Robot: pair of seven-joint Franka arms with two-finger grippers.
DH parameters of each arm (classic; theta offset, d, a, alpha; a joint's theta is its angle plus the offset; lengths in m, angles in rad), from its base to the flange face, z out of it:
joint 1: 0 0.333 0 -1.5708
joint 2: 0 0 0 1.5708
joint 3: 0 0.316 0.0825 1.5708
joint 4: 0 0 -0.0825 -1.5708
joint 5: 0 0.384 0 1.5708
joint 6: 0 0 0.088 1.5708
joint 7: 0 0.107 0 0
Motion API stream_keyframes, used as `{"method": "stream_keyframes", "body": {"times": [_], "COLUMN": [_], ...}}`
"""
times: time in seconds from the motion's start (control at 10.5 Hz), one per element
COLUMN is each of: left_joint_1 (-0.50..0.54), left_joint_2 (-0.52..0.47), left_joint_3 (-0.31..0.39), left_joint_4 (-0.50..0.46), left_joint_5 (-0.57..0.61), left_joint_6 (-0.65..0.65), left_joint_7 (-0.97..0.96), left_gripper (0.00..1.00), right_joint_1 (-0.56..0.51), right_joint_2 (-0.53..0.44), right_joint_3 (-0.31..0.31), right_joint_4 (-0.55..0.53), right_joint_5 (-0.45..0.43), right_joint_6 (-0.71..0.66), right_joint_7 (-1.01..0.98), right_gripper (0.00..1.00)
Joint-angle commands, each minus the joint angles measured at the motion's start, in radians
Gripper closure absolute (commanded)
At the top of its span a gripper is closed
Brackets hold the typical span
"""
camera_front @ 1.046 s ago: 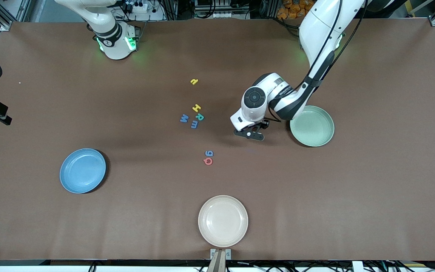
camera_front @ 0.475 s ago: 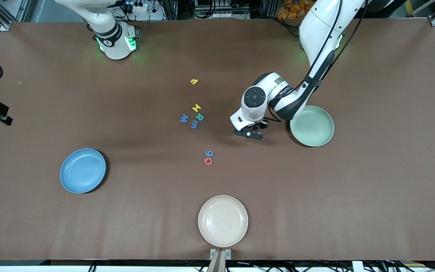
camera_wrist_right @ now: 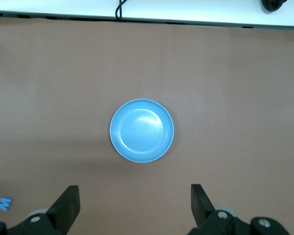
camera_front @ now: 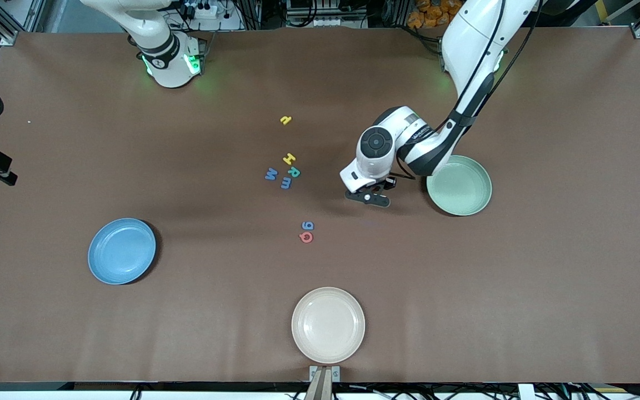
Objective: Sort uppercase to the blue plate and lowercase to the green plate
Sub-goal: 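Close the left gripper on the pink m and lift it, then lower the pink m onto the green plate while the right gripper reaches out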
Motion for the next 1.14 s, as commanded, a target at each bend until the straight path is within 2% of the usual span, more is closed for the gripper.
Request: {"method": "stream_keyframes", "body": {"times": [0.0,0.19,0.48,0.67,1.05], "left_joint_1": [0.017,0.046,0.083,0.137,0.268], "left_joint_2": [-0.042,-0.089,-0.161,-0.206,-0.329], "left_joint_3": [0.004,0.003,0.003,-0.002,-0.024], "left_joint_4": [-0.028,-0.029,-0.029,-0.033,-0.168], "left_joint_5": [0.015,-0.004,-0.106,-0.117,-0.137], "left_joint_6": [0.006,-0.033,-0.15,-0.214,-0.228], "left_joint_7": [0.024,0.064,0.215,0.291,0.485], "left_gripper": [0.71,0.71,0.7,0.7,0.7], "right_joint_1": [-0.009,0.0,0.009,0.034,0.113], "right_joint_2": [0.032,0.083,0.114,0.144,0.248], "right_joint_3": [0.009,0.009,0.01,0.01,0.012], "right_joint_4": [-0.008,-0.009,-0.009,-0.009,-0.008], "right_joint_5": [0.01,0.01,0.008,0.008,0.011], "right_joint_6": [0.02,0.07,0.084,0.109,0.163], "right_joint_7": [-0.01,-0.01,-0.011,-0.008,0.013], "right_gripper": [0.0,0.0,0.0,0.0,0.0]}}
